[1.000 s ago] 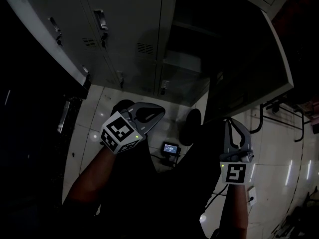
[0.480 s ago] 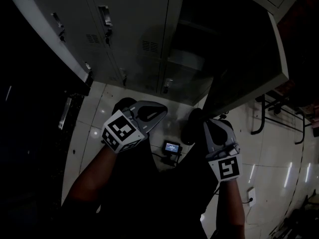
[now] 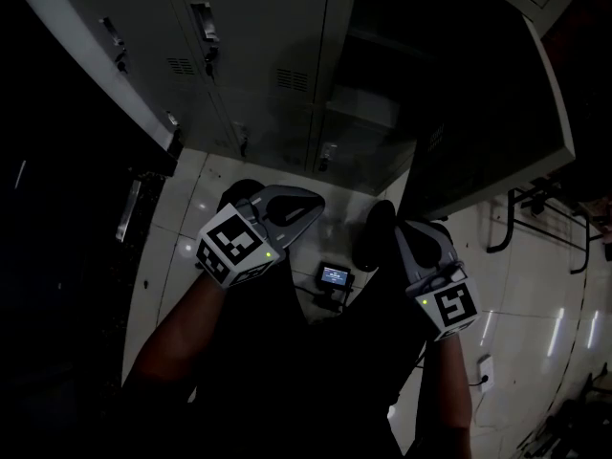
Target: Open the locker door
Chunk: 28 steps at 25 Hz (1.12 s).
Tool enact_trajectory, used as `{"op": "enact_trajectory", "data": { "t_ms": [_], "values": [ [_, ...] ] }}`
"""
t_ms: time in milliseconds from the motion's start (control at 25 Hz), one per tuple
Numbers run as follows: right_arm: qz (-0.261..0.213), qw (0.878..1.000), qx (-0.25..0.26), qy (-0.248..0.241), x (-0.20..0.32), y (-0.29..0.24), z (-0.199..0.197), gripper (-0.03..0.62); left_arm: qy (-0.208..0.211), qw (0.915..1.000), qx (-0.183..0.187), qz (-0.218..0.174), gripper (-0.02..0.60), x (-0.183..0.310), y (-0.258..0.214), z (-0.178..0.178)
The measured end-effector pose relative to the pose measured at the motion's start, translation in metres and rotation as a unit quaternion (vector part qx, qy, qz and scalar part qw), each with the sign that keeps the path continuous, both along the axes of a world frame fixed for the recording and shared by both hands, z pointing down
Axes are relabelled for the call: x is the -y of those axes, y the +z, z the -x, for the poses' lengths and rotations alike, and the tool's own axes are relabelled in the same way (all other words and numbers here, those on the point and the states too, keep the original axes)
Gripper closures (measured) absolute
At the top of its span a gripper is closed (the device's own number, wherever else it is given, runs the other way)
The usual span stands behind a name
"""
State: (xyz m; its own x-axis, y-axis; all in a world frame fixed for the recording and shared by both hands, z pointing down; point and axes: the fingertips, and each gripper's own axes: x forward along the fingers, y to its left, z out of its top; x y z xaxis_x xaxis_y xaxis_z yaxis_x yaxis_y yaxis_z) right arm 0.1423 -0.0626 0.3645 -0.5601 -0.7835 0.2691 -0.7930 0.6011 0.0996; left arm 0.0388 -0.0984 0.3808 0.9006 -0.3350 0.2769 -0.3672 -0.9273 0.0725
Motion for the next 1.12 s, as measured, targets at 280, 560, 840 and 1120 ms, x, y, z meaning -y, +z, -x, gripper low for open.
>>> {"op": "enact_trajectory", "data": {
  "t_ms": [280,560,840,1120],
  "values": [
    [0.007,1.0,0.003,0.002,0.0037,0.0057,0.0012,0.594,0.0,1.0,0.005,0.0,0.571,-0.0009,0.0015,-0.0004],
    [0.009,1.0,0.004,0.002,0.0057,0.0068,0.0041,0.594,-0.003,1.0,0.005,0.0,0.571,-0.0002,0.0007,0.0015],
    [0.01,1.0,0.015,0.001,0.0061,0.0059,0.0025,0.592,-0.002,1.0,0.006,0.0,0.571,-0.0002,0.0017,0.0009],
    [0.011,1.0,0.015,0.0,0.0062,0.0055,0.0029,0.592,-0.002,1.0,0.007,0.002,0.571,-0.0007,0.0021,0.001]
  ]
}}
